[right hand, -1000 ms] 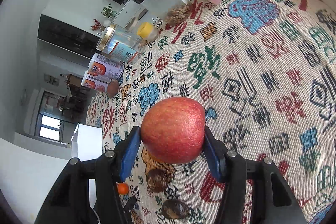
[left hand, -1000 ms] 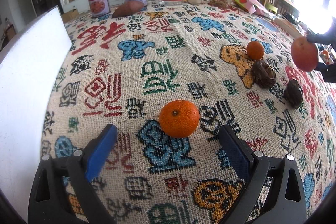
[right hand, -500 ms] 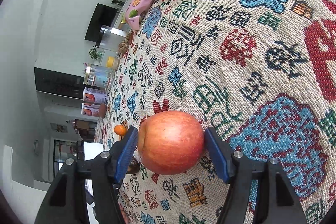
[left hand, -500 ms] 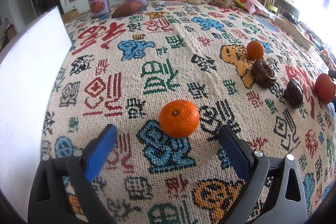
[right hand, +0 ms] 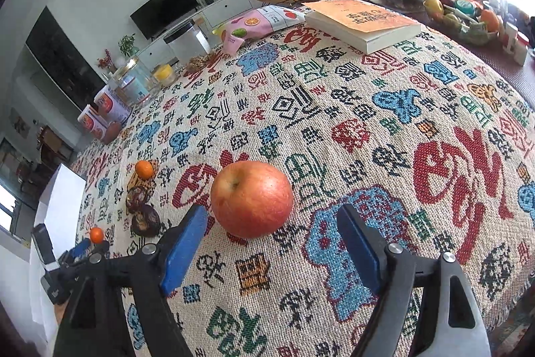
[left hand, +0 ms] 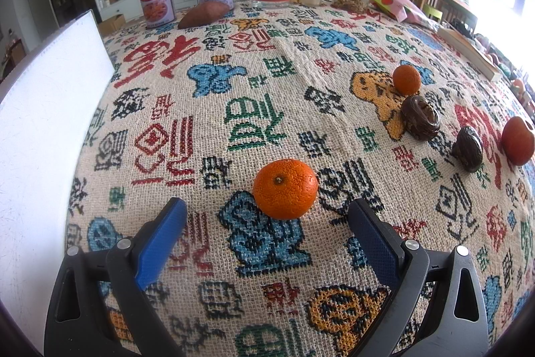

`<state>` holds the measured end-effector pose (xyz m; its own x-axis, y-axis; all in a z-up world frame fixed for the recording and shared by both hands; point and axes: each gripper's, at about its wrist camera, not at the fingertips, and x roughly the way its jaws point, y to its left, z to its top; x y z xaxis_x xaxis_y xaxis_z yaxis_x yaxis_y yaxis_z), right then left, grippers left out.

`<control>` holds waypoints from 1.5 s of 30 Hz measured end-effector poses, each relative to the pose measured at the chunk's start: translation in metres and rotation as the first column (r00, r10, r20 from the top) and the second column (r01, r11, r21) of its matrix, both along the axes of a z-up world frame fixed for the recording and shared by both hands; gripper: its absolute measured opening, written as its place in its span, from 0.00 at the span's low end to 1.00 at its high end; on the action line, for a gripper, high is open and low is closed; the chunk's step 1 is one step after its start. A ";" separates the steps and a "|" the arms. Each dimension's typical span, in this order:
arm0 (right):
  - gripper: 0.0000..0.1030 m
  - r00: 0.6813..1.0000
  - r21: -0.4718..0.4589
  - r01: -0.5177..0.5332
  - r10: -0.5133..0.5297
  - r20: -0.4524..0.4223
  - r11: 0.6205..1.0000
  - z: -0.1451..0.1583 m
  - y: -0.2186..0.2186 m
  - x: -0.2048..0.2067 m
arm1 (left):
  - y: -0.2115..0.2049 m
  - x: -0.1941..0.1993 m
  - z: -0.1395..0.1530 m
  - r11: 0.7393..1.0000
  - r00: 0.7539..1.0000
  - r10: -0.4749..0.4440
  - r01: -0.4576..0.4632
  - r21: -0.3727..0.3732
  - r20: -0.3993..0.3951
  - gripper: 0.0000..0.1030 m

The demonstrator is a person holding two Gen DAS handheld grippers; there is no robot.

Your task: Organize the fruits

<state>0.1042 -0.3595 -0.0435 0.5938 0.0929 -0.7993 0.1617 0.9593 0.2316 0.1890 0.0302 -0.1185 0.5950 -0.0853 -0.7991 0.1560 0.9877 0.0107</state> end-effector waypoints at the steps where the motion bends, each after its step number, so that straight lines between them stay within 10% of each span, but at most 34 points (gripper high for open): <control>1: 0.87 0.999 -0.053 -0.045 0.044 -0.014 0.998 -0.002 0.013 -0.006 | 0.000 0.000 0.000 1.000 1.000 0.000 0.000 -0.001 0.000 0.96; 10: 0.88 0.991 -0.012 0.106 -0.107 -0.081 0.994 -0.056 0.043 0.004 | 0.001 0.000 0.000 1.000 1.000 0.000 0.000 -0.005 0.000 0.96; 18: 1.00 0.990 -0.206 0.063 -0.087 -0.111 0.977 -0.064 0.068 0.017 | 0.000 0.000 0.000 1.000 1.000 0.000 0.000 -0.005 -0.001 0.96; 45: 1.00 0.991 -0.205 0.071 -0.092 -0.098 0.976 -0.065 0.068 0.015 | 0.000 0.001 0.000 1.000 1.000 0.000 0.000 -0.005 -0.001 0.96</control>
<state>0.1192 -0.2910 -0.1086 0.5034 -0.1212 -0.8555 0.2546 0.9670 0.0128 0.1896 0.0306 -0.1186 0.5941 -0.0894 -0.7994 0.1555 0.9878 0.0052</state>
